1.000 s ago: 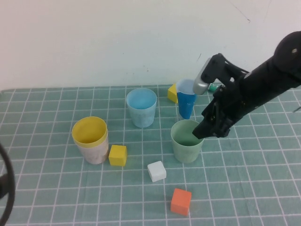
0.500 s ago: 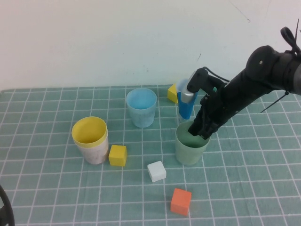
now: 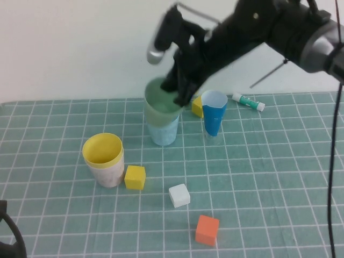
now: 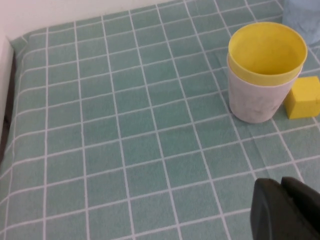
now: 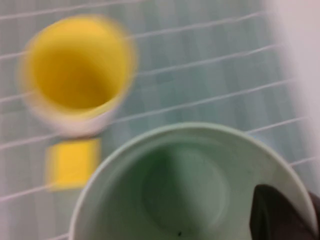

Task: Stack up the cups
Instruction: Place the green cup on the blue cup

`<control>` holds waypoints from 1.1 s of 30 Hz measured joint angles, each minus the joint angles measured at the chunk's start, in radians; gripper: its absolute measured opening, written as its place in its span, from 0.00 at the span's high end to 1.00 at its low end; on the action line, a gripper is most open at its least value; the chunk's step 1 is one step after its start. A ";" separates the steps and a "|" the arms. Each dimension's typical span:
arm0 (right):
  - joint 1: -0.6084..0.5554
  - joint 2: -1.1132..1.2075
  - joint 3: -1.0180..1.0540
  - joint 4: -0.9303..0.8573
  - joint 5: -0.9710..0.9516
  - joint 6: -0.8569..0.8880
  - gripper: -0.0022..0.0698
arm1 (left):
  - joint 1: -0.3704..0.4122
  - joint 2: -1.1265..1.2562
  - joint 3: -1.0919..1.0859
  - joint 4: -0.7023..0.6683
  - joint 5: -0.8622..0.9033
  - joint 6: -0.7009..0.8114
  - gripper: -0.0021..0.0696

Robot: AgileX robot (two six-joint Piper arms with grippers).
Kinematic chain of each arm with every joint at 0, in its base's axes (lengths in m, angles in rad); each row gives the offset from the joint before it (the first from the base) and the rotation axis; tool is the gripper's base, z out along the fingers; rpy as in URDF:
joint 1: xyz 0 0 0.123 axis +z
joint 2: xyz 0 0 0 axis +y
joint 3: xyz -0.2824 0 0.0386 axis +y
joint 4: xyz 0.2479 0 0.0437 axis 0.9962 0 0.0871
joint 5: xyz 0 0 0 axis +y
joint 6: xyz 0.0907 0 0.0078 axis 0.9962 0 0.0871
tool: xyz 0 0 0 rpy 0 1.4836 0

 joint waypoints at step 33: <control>0.006 0.238 -0.210 -0.126 -0.079 0.213 0.48 | 0.000 0.000 0.008 0.006 -0.068 -0.051 0.97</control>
